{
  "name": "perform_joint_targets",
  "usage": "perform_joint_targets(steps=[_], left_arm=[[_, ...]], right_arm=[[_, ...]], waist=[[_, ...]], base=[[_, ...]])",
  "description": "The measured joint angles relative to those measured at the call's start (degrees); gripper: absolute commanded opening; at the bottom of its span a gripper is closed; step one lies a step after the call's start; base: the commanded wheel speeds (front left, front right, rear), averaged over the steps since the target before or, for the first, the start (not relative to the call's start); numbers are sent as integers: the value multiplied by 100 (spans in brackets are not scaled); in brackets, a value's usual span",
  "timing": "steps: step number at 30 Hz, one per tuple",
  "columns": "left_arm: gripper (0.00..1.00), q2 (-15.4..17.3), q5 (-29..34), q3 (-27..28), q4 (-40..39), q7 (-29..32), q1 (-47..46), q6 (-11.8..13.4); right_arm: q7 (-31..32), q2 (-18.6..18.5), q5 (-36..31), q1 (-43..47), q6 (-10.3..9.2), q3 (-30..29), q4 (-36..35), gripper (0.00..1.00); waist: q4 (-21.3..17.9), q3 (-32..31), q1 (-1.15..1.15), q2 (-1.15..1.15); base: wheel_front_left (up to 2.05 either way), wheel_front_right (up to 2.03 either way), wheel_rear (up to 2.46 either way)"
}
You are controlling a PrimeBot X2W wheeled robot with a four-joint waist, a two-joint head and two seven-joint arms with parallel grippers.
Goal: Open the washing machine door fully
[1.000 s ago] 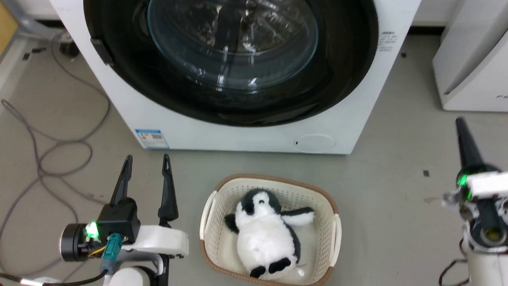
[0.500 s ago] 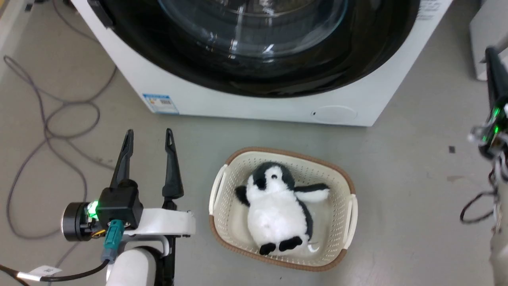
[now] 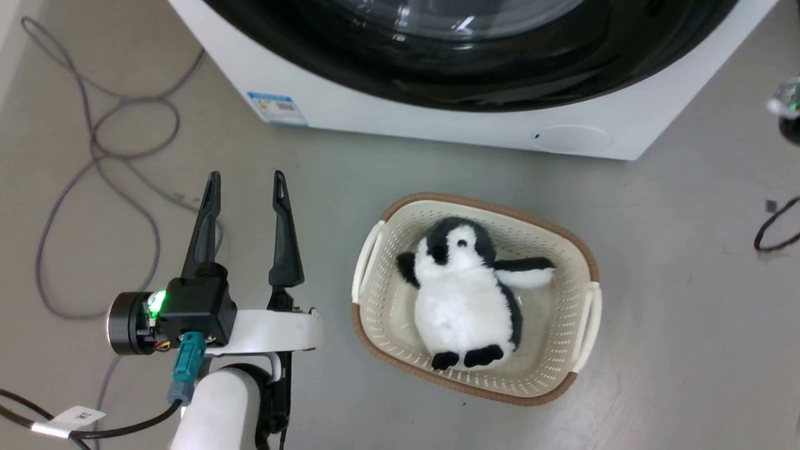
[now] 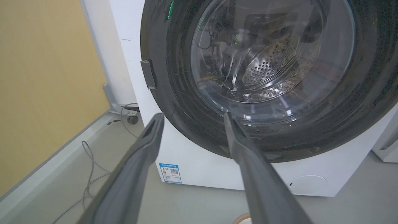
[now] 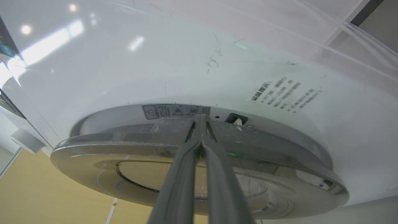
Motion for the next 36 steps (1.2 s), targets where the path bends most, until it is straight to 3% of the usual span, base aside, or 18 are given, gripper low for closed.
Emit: perform_joint_targets(steps=[9,16,21,36], left_arm=[[100,0,-33,-138,-15,-105,-143,178],[100,0,-81,-159,-11,-181,-174,231],[100,0,-80,-159,11,-207,-215,227],[100,0,-11,74,164,-207,104,121]], right_arm=[[303,-198,383,-571,0,243,323,0],[923,-402,824,-639,0,464,361,0],[1308,-349,959,-616,-1,695,287,0],[2118,-73,1110,934,0,1228,-868,0]], waist=[[209,272,0,0],[197,351,0,0],[130,281,0,0],[-170,-393,-1,0]], base=[[0,0,0],[0,0,0],[0,0,0],[0,0,0]])
